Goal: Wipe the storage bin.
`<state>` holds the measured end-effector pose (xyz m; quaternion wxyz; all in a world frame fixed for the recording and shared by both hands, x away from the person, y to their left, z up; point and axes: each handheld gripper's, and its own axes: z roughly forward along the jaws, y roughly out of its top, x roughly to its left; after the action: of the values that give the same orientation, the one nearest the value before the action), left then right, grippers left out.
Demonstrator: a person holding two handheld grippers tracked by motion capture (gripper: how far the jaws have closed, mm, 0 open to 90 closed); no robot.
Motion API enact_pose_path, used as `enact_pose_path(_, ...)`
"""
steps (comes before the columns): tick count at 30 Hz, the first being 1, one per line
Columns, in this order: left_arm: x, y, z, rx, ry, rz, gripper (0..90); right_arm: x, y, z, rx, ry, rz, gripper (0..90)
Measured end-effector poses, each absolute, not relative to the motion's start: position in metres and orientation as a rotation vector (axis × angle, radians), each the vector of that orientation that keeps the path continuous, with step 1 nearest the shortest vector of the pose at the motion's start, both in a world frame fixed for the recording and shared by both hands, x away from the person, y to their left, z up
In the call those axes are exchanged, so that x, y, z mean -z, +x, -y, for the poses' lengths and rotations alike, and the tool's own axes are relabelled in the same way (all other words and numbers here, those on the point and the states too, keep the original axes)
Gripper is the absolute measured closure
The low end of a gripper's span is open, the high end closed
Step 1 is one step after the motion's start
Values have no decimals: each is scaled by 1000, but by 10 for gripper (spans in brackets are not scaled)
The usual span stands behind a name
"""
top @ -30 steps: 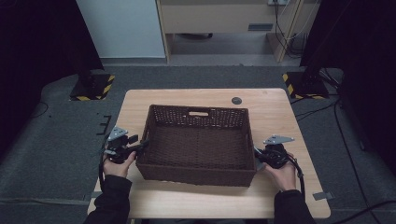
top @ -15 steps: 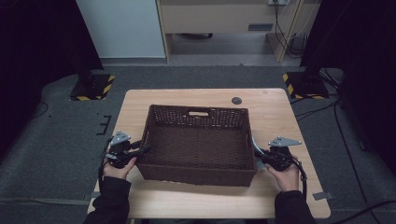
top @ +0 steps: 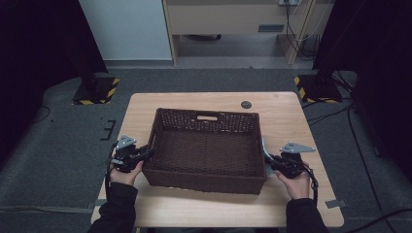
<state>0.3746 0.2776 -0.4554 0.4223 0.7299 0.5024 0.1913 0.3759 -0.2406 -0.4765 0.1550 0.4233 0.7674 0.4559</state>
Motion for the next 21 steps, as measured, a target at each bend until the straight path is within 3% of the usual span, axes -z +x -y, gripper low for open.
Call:
enact_pose_path(4, 456, 376, -278, -472, 1821, -1264, 666, 457, 366, 246, -1376, 1125, -2132, 831)
enact_pose_path(15, 455, 386, -277, -488, 1822, -1272, 668, 502, 383, 231, -1118, 1246, -2368, 831)
enact_pose_path(21, 455, 389, -277, -488, 1825, -1270, 665, 491, 383, 234, -1178, 1238, -2310, 831)
